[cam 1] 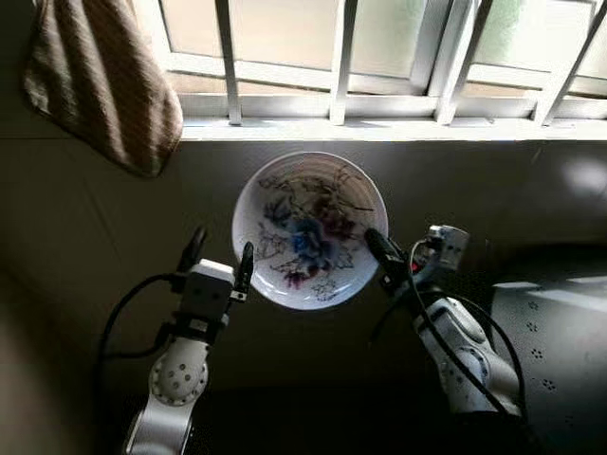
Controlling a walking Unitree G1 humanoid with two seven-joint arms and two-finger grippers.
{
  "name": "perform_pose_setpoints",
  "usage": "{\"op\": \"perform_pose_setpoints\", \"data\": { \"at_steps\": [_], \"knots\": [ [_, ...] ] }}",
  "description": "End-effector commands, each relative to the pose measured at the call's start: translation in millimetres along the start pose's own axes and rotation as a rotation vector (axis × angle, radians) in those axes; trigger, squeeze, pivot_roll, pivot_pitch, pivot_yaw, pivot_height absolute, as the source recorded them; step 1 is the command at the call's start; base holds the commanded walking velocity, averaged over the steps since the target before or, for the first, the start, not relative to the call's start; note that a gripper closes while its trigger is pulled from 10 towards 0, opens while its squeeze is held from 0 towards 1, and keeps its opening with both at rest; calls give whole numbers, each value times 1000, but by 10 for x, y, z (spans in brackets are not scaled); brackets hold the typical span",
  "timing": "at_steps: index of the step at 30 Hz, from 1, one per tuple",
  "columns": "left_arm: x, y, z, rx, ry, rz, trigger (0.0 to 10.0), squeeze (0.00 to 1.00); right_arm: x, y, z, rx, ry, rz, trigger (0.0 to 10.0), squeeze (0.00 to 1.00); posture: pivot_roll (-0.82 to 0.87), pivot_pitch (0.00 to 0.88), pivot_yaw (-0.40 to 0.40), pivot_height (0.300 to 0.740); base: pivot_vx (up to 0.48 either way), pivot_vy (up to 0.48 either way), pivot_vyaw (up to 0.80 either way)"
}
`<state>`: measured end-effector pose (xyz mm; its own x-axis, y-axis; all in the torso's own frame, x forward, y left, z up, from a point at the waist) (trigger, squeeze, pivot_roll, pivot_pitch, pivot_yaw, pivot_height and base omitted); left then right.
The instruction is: Kitchen organization
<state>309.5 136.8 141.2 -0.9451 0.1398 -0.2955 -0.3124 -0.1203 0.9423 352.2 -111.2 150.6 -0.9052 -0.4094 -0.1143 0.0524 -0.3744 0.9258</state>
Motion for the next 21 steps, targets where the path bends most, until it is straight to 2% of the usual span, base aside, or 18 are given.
{"op": "perform_pose_setpoints", "data": {
  "at_steps": [1,21],
  "knots": [
    [-24,38,-104,19,-22,-15,10000,0,67,139,-111,46,-31,-48,0,0,44,0,-49,740,0,0,800],
    [-23,39,-108,20,-24,-20,10000,0,67,142,-93,58,-23,-56,0,0,45,0,-49,740,0,0,800]
  ]
}}
Point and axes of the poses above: a point about 5 cm out from each wrist's last joint towards the gripper, its own x axis pointing back from the gripper into the wrist, its own y axis along the axis of the wrist's last joint, z = x × y, the point moved 5 cm from there along -x, pointing out of the wrist towards the gripper, and after that the axes turned 9 degrees about x, right-handed, at the moved point
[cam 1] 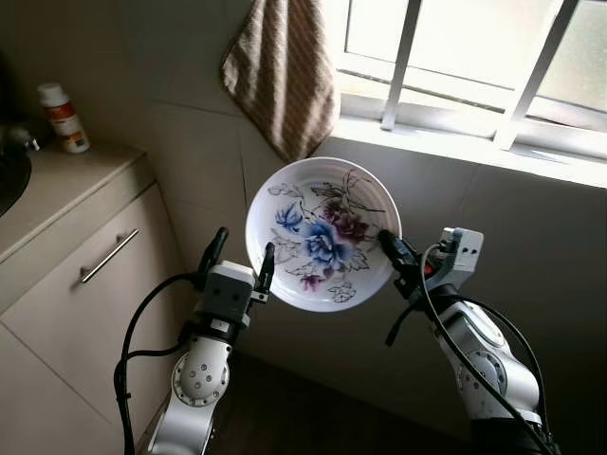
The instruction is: Kitchen organization
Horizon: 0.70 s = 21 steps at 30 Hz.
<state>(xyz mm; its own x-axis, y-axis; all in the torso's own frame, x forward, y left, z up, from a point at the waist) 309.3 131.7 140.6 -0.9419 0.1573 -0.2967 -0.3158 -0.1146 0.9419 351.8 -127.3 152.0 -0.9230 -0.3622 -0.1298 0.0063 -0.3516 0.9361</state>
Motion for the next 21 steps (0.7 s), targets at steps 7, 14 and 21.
{"op": "perform_pose_setpoints", "data": {
  "at_steps": [7,14,21],
  "knots": [
    [-42,61,-66,17,-14,-28,10000,0,-29,133,89,102,33,-54,0,0,51,0,-42,740,0,0,800],
    [-56,40,-69,25,-19,-11,10000,0,-45,189,114,146,33,-79,0,0,52,0,-40,740,0,162,800],
    [-72,62,-60,22,-17,-24,10000,0,-75,255,118,155,24,-113,0,0,55,0,-38,740,0,480,800]
  ]
}}
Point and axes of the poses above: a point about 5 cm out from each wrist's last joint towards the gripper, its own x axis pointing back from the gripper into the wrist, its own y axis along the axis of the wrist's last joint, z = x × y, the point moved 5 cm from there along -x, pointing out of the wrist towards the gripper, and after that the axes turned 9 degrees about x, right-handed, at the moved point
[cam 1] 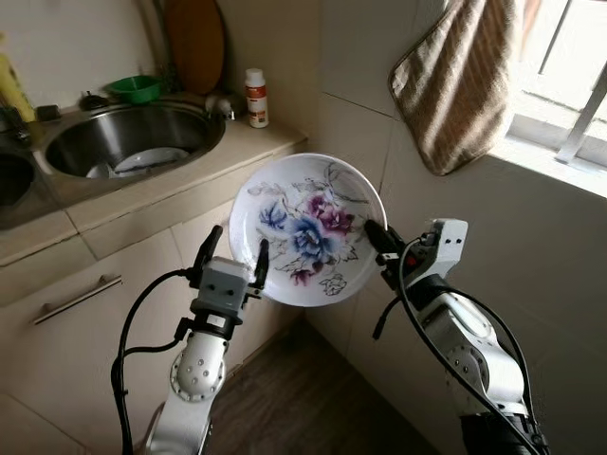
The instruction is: Kitchen organization
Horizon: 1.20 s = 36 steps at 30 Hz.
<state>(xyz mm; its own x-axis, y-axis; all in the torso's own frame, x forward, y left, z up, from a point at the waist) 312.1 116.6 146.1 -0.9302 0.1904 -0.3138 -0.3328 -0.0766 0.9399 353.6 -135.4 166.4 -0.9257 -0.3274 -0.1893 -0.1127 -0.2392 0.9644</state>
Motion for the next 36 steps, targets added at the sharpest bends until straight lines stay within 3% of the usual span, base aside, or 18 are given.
{"op": "perform_pose_setpoints", "data": {
  "at_steps": [1,18,22,31,33,36],
  "knots": [
    [-4,10,78,-12,16,-5,10000,0,-77,118,126,5,32,-52,0,0,55,0,-38,740,0,431,800],
    [-19,101,108,-21,28,-54,10000,0,-132,334,2,144,-62,-144,0,0,59,0,-43,740,0,0,800],
    [-40,149,171,-31,59,-74,10000,0,-188,641,-39,106,-131,-255,0,0,56,0,-41,740,0,0,800],
    [-43,211,175,-25,61,-104,10000,0,-238,867,-14,117,-140,-329,0,0,61,0,-44,740,436,0,0],
    [-45,222,167,-24,60,-109,10000,0,-260,887,-8,183,-148,-321,0,0,61,0,-44,740,480,0,391],
    [-50,232,161,-24,58,-112,10000,0,-267,901,-6,188,-149,-329,0,0,64,0,-44,740,480,0,796]
  ]
}}
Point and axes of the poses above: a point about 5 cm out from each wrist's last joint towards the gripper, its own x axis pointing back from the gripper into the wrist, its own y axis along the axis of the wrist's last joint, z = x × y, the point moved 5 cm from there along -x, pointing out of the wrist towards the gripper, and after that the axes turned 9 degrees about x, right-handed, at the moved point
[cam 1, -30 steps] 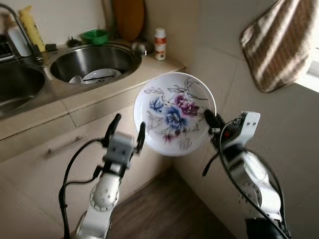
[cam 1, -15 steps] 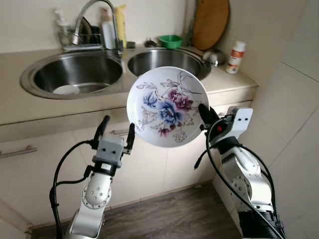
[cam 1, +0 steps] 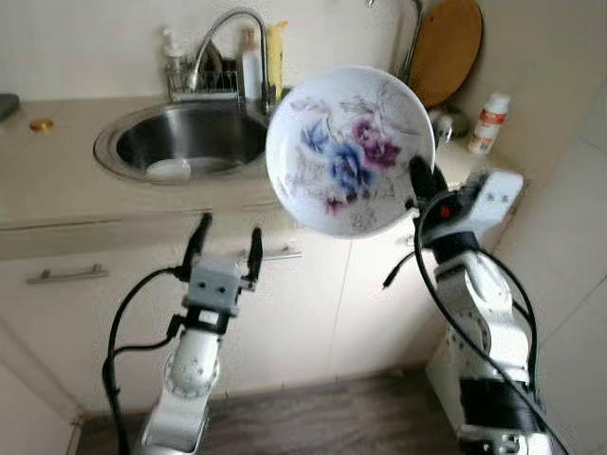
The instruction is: Kitchen organization
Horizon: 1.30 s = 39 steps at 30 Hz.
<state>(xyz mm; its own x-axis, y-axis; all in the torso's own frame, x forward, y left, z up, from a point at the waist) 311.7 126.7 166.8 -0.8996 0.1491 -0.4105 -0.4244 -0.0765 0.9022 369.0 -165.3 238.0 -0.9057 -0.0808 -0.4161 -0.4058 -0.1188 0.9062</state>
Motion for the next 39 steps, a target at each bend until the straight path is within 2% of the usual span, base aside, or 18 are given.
{"op": "perform_pose_setpoints", "data": {
  "at_steps": [1,4,14,23,35,39],
  "knots": [
    [-17,47,34,-7,8,-17,10000,0,-97,175,175,-11,44,-71,0,0,64,0,-44,740,480,0,800],
    [-27,55,39,-10,7,-20,10000,0,-128,221,165,-23,26,-88,0,0,65,0,-44,740,480,0,800],
    [-45,86,42,-18,4,-32,10000,0,-216,300,190,13,15,-119,0,0,68,0,-45,740,480,0,0],
    [-51,87,31,-22,3,-31,10000,0,-275,268,136,47,-18,-104,0,0,72,0,-47,740,376,0,0],
    [-48,85,5,-16,-2,-31,10000,0,-357,154,-135,157,-158,-33,0,0,71,0,-52,740,21,0,0],
    [-40,83,-8,-15,-3,-30,10000,0,-367,8,-337,187,-261,53,0,0,74,0,-55,740,0,0,0]
  ]
}}
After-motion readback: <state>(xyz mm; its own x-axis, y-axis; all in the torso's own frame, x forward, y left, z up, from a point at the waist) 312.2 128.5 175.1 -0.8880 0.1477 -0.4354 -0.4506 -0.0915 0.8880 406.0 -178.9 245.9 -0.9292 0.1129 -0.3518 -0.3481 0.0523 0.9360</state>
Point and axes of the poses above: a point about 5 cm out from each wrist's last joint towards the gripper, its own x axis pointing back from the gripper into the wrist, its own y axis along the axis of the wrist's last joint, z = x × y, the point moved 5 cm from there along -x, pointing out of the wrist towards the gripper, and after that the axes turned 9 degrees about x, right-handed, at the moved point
